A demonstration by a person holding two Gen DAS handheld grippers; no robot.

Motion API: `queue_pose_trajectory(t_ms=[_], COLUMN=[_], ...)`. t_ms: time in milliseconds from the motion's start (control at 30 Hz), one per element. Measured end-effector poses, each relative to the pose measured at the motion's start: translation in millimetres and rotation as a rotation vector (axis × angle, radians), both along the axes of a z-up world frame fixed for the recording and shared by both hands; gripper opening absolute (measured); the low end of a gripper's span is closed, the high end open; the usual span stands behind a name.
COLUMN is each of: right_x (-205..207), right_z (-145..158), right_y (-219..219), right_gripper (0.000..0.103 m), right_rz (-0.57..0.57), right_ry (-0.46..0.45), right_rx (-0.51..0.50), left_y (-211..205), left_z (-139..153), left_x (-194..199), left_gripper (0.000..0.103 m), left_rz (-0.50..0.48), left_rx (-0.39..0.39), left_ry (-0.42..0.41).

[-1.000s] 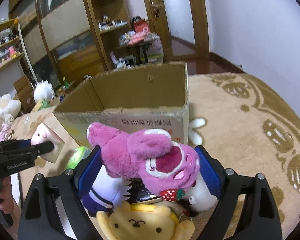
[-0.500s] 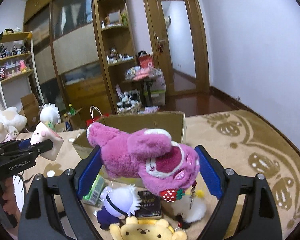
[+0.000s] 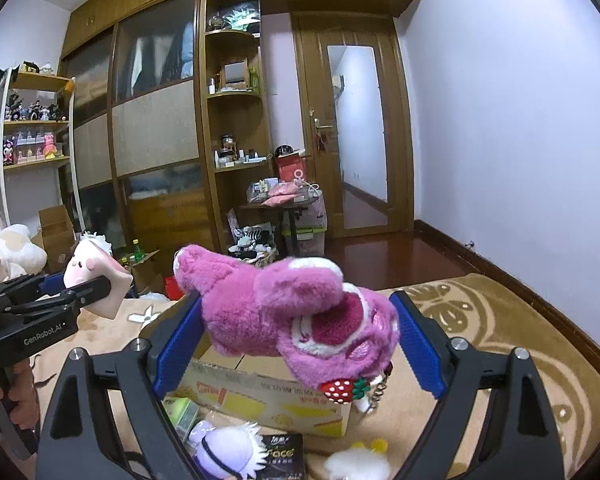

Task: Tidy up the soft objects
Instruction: 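Close the left tool on the pig roll while the right tool grips the pink bear, then lift both items over the box and open both tools to drop them in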

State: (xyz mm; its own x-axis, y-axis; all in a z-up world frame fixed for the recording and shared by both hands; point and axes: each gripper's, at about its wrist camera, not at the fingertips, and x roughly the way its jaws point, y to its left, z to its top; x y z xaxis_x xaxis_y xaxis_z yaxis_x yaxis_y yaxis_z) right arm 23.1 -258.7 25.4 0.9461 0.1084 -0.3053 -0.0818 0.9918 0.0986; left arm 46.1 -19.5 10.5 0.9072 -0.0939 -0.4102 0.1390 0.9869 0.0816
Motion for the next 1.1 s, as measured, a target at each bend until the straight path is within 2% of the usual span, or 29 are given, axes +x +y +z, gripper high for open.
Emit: queue_pose_trajectory(t_ms=[600,1100], right_x=[41,70], right_z=[-16,-33], right_y=[1,-1], right_gripper=[0.094,0.095], right_rz=[0.006,0.039], right_ry=[0.051,0.125], right_rx=[-0.001,-0.003], left_y=[-18,-27], left_z=[-13,-32], left_x=[41,61], left_gripper=[0.046,0.049], left_rz=[-0.038,-0.056], left_rx=[0.017,0.019], left_ry=[0.03,0.108])
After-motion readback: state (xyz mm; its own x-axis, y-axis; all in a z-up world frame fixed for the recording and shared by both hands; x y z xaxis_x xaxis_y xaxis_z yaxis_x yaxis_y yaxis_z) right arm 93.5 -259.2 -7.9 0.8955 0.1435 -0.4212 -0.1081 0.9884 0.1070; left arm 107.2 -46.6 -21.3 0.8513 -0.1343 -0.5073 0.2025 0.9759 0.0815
